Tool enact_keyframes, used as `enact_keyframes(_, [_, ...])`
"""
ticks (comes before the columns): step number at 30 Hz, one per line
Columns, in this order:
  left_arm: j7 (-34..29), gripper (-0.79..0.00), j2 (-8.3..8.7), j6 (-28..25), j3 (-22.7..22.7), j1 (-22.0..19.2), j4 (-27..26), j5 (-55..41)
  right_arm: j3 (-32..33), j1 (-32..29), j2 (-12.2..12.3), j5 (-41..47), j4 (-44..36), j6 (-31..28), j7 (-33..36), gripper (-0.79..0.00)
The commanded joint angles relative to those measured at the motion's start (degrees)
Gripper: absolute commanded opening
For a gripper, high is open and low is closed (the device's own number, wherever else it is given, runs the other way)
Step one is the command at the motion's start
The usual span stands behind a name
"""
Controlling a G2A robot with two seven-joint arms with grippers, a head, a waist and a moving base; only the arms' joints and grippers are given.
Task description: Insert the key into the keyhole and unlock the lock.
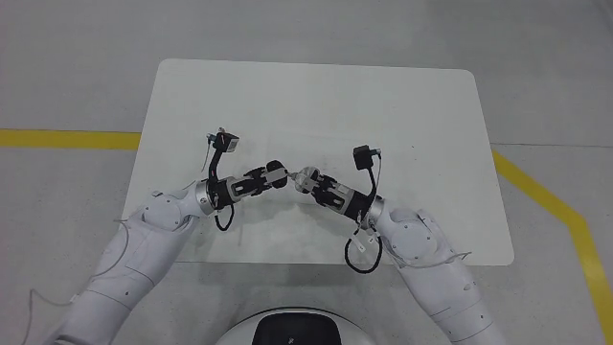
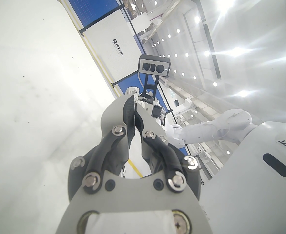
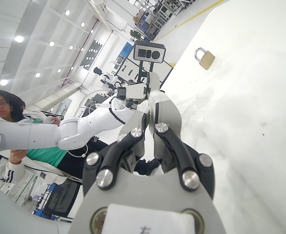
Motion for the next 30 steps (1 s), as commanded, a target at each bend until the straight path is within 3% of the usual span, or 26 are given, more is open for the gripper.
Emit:
enact_keyframes(1, [0.2,-0.785,-0.02,0.0,0.0,-0.1,0.1,0.3,-0.2,0.2,0.0,0.1,0.0,0.1,0.2,-0.785])
enact_keyframes(8, [0.5,-0.785,-0.11,0.2,0.1,-0.3,0.4,0.6,-0.7,1.0,-0.1,0.7,0.6,0.5,0.3,-0.785])
enact_keyframes(10, [0.3,-0.785,-0.11,0.3,0.1,-0.4,0.5,0.5,-0.7,1.2,-0.2,0.9,0.8,0.6,0.3,-0.717])
enact_keyframes(16, [0.0,-0.785,-0.14,0.7,0.2,-0.8,0.9,0.7,-1.0,1.6,-0.2,1.3,1.1,1.0,0.4,-0.736])
enact_keyframes(19, [0.0,-0.785,-0.15,0.7,0.1,-0.9,0.9,0.6,-1.1,1.9,-0.2,1.3,1.2,1.1,0.5,-0.785])
enact_keyframes(29, [-0.4,-0.785,-0.28,1.1,0.3,-1.4,1.4,0.1,-1.4,2.6,-0.2,1.6,1.4,1.8,1.6,-0.785])
enact_keyframes(30, [-0.5,-0.606,-0.29,1.1,0.3,-1.5,1.4,0.0,-1.4,2.7,-0.3,1.7,1.5,1.8,1.6,-0.785])
